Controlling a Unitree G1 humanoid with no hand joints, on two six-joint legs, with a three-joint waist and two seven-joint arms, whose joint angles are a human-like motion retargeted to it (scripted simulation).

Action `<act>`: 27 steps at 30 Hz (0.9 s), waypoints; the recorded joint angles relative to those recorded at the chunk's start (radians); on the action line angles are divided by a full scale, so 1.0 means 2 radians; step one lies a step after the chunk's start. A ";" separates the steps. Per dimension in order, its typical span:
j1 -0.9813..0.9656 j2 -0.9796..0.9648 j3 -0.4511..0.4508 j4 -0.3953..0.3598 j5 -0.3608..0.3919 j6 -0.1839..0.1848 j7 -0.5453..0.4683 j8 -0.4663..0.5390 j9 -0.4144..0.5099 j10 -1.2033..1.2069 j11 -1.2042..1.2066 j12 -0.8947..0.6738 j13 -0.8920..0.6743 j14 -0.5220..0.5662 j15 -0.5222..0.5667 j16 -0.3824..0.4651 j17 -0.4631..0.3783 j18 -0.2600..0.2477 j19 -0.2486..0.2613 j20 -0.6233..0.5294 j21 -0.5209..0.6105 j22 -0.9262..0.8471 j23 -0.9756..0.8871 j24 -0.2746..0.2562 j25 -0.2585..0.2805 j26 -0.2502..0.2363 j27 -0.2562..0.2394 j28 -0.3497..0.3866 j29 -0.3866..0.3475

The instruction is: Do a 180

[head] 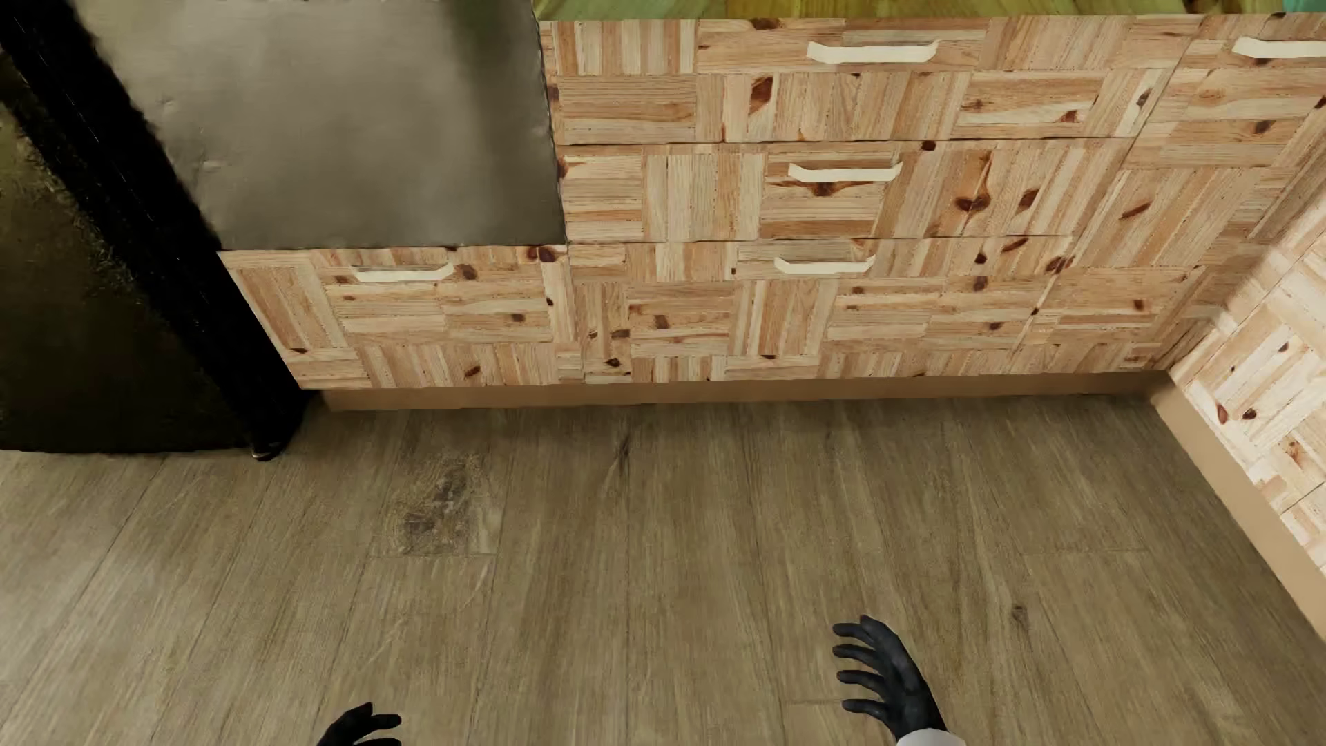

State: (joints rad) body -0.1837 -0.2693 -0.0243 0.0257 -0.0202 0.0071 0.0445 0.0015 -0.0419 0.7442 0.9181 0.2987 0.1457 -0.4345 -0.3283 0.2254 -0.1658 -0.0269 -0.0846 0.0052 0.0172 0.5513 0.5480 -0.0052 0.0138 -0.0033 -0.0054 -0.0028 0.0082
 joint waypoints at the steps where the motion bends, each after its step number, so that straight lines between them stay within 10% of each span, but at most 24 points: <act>1: -0.020 -0.022 -0.019 0.003 -0.016 -0.007 0.032 -0.011 0.001 0.039 -0.005 -0.001 -0.013 -0.002 -0.028 0.005 0.016 -0.029 -0.040 -0.006 0.003 0.008 0.013 -0.001 0.010 0.001 0.004 -0.004 0.001; 2: -0.051 -0.042 -0.025 0.006 -0.026 -0.017 0.055 -0.024 0.013 0.114 -0.022 -0.006 -0.001 0.021 -0.064 0.001 0.003 -0.052 -0.089 -0.011 0.029 -0.006 0.015 -0.002 0.022 0.020 0.006 -0.011 0.005; 3: -0.110 -0.048 -0.024 0.015 -0.019 -0.018 0.057 -0.017 0.022 0.208 -0.043 -0.029 0.027 0.103 -0.083 -0.014 -0.004 -0.073 -0.077 -0.025 0.037 -0.010 0.029 -0.001 0.027 0.049 0.007 -0.017 0.002; 4: -0.151 -0.045 -0.024 0.016 -0.013 -0.010 0.039 0.006 0.027 0.254 -0.055 -0.043 0.047 0.152 -0.077 -0.031 -0.008 -0.097 0.018 -0.028 0.041 0.010 0.045 -0.001 0.033 0.061 0.016 -0.022 -0.005; 5: -0.165 -0.045 -0.029 0.016 -0.003 -0.003 -0.005 0.022 0.029 0.220 -0.068 -0.035 0.052 0.065 -0.071 -0.027 0.007 -0.118 0.080 -0.026 0.033 0.024 0.052 -0.004 0.043 0.057 0.034 -0.027 -0.020; 6: -0.147 -0.064 -0.046 0.026 0.009 -0.002 -0.031 0.035 0.032 0.131 -0.043 -0.029 0.056 -0.034 -0.071 -0.015 0.022 -0.116 0.082 -0.015 0.036 0.034 0.032 -0.008 0.055 0.047 0.052 -0.028 -0.035; 7: -0.132 -0.084 -0.069 0.029 0.010 -0.014 -0.021 0.042 0.042 0.109 -0.004 -0.029 0.048 -0.065 -0.061 -0.001 0.028 -0.093 0.065 -0.015 0.038 0.045 0.029 -0.012 0.066 0.036 0.062 -0.022 -0.041; 9: -0.120 -0.124 -0.086 0.026 0.001 -0.045 0.009 0.007 0.050 0.096 0.064 -0.055 0.050 -0.062 -0.055 -0.007 0.011 0.039 0.009 -0.026 0.036 0.055 0.030 -0.013 0.067 0.029 0.063 0.011 -0.020; 10: -0.120 -0.130 -0.085 0.030 -0.004 -0.062 0.026 -0.014 0.055 0.113 0.070 -0.069 0.054 -0.048 -0.078 -0.017 0.013 0.046 0.012 -0.033 0.018 0.038 0.030 -0.007 0.058 0.033 0.061 0.030 -0.007; 11: -0.135 -0.133 -0.083 0.037 -0.014 -0.081 0.043 -0.033 0.056 0.158 0.038 -0.071 0.059 -0.017 -0.108 -0.026 0.008 -0.002 -0.032 -0.048 0.022 0.003 0.036 0.001 0.045 0.037 0.055 0.045 0.002; 12: -0.177 -0.123 -0.079 0.037 -0.011 -0.077 0.026 -0.024 0.052 0.229 0.000 -0.083 0.069 0.042 -0.056 -0.037 0.000 -0.051 0.042 -0.055 0.034 0.010 0.066 0.009 0.027 0.029 0.047 0.053 0.002; 14: -0.190 -0.120 -0.069 0.027 0.013 -0.045 -0.030 -0.004 0.039 0.190 -0.028 -0.075 0.079 0.019 -0.037 -0.045 0.014 -0.118 0.058 -0.050 0.039 0.017 0.058 0.017 0.014 0.016 0.050 0.055 -0.013; 16: -0.135 -0.105 -0.104 0.030 0.025 -0.020 -0.030 0.018 0.036 0.094 -0.051 -0.044 0.069 -0.044 -0.026 -0.011 0.014 -0.069 0.065 -0.028 0.028 0.029 0.047 0.017 0.013 0.007 0.047 0.040 -0.016; 17: -0.116 -0.104 -0.109 0.030 0.020 -0.016 -0.010 0.015 0.040 0.075 -0.045 -0.046 0.049 -0.039 -0.028 -0.003 0.009 0.006 0.015 -0.032 0.017 0.026 0.049 0.010 0.019 0.023 0.046 0.036 -0.011; 18: -0.110 -0.116 -0.109 0.030 0.006 -0.019 0.008 0.002 0.036 0.072 0.000 -0.060 0.050 -0.041 -0.054 -0.001 0.014 0.028 -0.037 -0.037 0.022 0.033 0.045 0.005 0.023 0.036 0.042 0.034 -0.008; 20: -0.100 -0.106 -0.101 0.038 -0.014 -0.021 0.023 -0.008 0.034 0.082 0.008 -0.077 0.062 -0.053 -0.114 -0.018 0.010 -0.019 -0.036 -0.043 0.018 0.028 0.044 0.004 0.017 0.035 0.038 0.029 0.009; 21: -0.116 -0.102 -0.097 0.039 -0.019 -0.029 0.027 0.005 0.037 0.129 0.000 -0.077 0.060 -0.030 -0.074 -0.015 0.004 -0.001 0.062 -0.053 0.036 0.015 0.049 0.006 0.016 0.028 0.042 0.026 0.018; 23: -0.183 -0.101 -0.069 0.029 0.001 -0.011 -0.011 0.025 0.038 0.223 -0.017 -0.085 0.068 0.075 -0.050 -0.047 -0.015 0.027 0.069 -0.047 0.029 0.005 0.072 0.008 0.026 0.026 0.047 0.015 0.024; 25: -0.182 -0.090 -0.072 0.016 0.024 0.019 -0.051 0.045 0.031 0.090 -0.054 -0.051 0.084 0.006 -0.029 -0.025 -0.001 0.035 0.070 -0.042 0.007 0.001 0.062 0.019 0.031 0.015 0.052 -0.007 0.004; 27: -0.154 -0.088 -0.096 0.028 0.015 0.012 -0.031 0.049 0.031 0.038 -0.056 -0.043 0.074 0.045 -0.031 0.007 0.011 -0.046 0.058 -0.037 0.009 0.028 0.053 0.022 0.021 0.010 0.059 -0.010 -0.027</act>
State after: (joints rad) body -0.4913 -0.4446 -0.2168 0.0809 0.0093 0.0312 -0.0180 0.0995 0.0204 0.8199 0.8056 0.2125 0.2936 -0.3445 -0.3901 0.2393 -0.1430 -0.1187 0.0312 -0.0685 0.0349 0.6080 0.6542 0.0392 0.0567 0.0167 0.1136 -0.0228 -0.0453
